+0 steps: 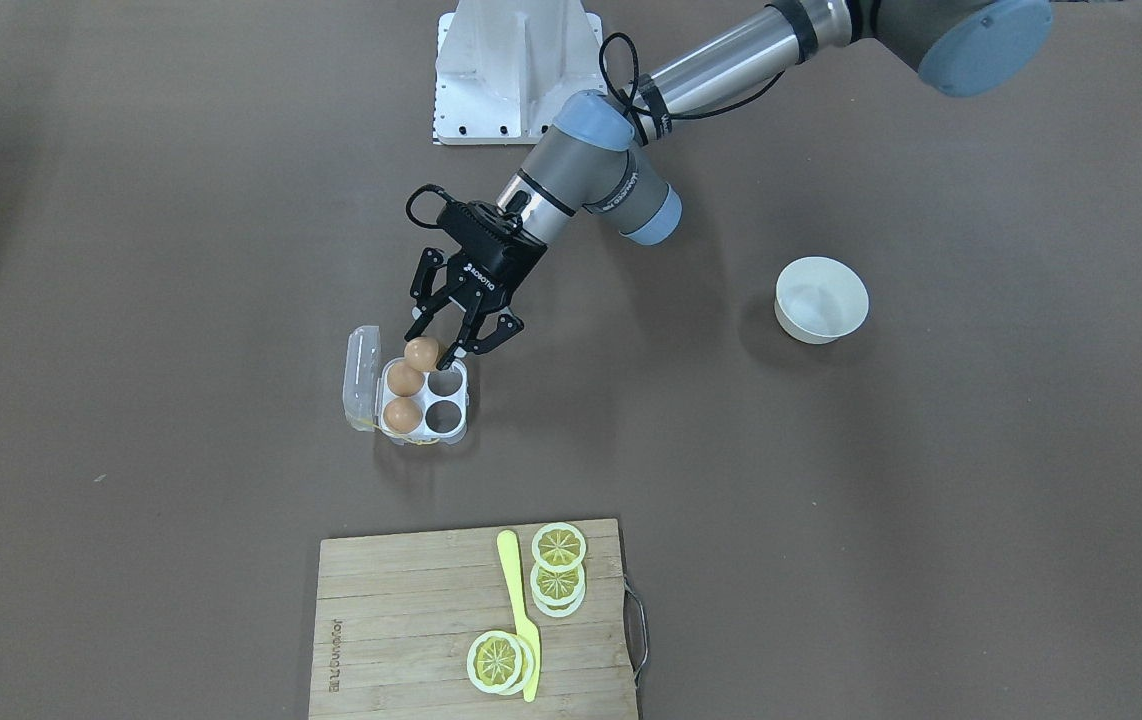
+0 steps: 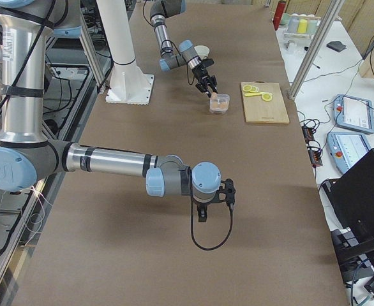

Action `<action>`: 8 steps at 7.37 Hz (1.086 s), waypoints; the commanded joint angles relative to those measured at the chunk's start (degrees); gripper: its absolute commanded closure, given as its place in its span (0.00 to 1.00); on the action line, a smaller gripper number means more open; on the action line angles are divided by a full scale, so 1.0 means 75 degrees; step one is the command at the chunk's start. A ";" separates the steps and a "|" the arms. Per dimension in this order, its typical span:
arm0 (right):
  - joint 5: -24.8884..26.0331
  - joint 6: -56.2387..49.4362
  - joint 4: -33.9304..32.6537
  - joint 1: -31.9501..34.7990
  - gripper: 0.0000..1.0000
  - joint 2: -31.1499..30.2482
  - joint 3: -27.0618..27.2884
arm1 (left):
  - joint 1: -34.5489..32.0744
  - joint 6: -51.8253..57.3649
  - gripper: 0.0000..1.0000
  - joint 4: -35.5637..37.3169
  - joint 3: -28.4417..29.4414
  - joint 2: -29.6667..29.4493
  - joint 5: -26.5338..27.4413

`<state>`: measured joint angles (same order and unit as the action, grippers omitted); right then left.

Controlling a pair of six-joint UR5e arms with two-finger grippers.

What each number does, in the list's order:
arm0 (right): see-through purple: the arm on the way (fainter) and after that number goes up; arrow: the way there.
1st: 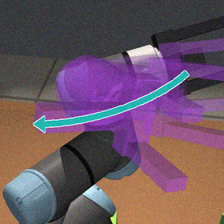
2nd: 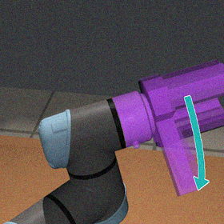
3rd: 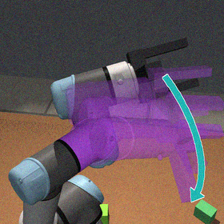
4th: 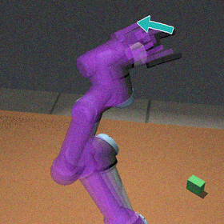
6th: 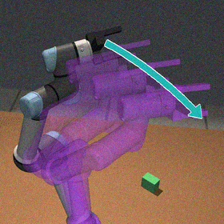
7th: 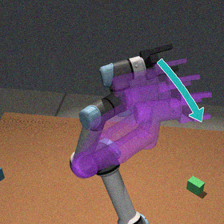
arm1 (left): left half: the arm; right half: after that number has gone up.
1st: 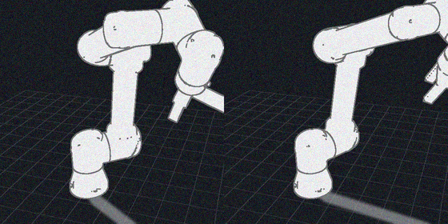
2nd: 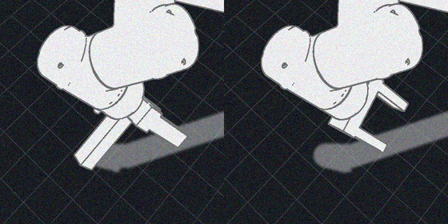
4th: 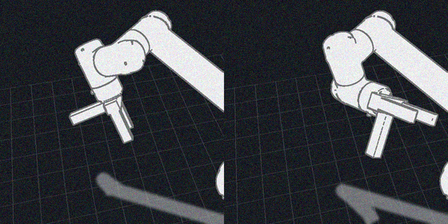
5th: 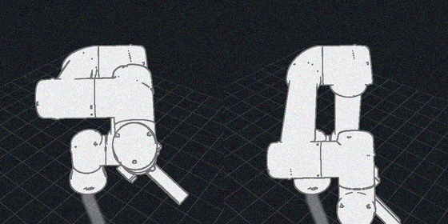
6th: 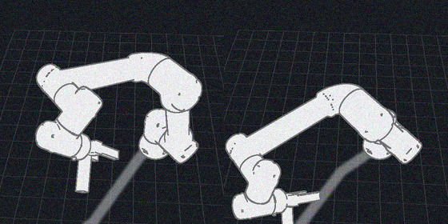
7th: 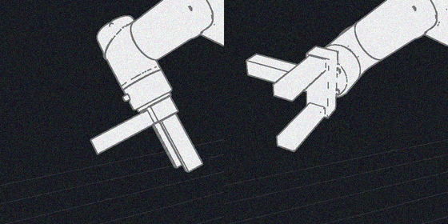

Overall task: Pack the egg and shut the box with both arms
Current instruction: 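Lower the egg into an empty slot and open the left gripper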

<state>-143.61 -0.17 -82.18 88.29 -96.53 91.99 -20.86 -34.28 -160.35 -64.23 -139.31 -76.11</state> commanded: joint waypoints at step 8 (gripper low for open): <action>0.0000 0.0011 0.0000 0.0005 0.00 0.0003 0.0075 | -0.0149 -0.0022 0.02 -0.0042 0.0079 -0.0093 -0.0059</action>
<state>-143.61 -0.09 -82.18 88.33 -96.50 92.48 -21.97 -33.32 -160.63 -63.63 -140.01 -76.53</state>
